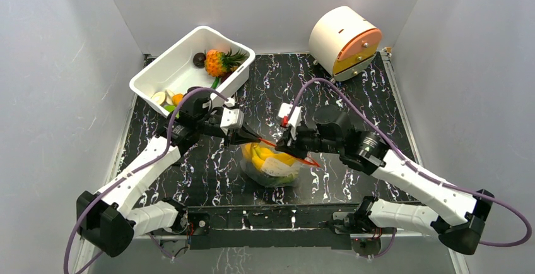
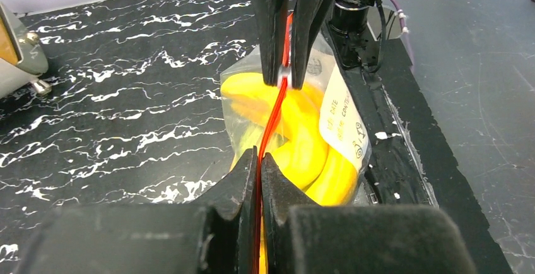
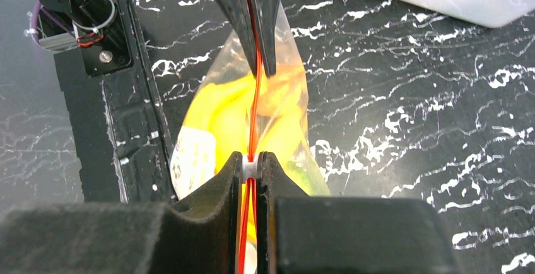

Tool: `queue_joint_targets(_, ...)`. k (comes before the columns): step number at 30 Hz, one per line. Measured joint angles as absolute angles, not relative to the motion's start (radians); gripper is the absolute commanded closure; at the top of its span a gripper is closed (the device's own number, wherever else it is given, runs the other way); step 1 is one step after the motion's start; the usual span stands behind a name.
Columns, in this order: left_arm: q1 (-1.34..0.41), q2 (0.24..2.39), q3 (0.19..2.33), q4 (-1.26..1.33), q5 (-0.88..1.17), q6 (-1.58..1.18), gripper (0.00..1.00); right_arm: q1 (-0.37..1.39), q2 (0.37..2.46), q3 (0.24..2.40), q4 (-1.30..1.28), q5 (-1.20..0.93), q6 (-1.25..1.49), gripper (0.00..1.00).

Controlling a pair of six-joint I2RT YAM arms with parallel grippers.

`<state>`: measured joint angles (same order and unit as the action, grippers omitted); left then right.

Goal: Place the food in the zip-top bag and seal the zipper
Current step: Zip the zipper food storage bag at the center of the board.

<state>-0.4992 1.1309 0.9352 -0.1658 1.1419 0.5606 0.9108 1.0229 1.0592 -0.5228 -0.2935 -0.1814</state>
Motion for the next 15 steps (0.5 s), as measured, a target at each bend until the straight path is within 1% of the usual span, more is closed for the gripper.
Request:
queue_joint_targets(10, -0.486, 1.099, 0.939, -0.188, 1.049, 0.577, 1.00, 0.910, 0.868, 1.018, -0.625, -0.185, -0.137, 1.00)
queue_joint_targets(15, -0.470, 1.066, 0.939, -0.188, 0.970, 0.576, 1.00, 0.911, 0.812, 1.021, -0.698, -0.115, -0.113, 1.00)
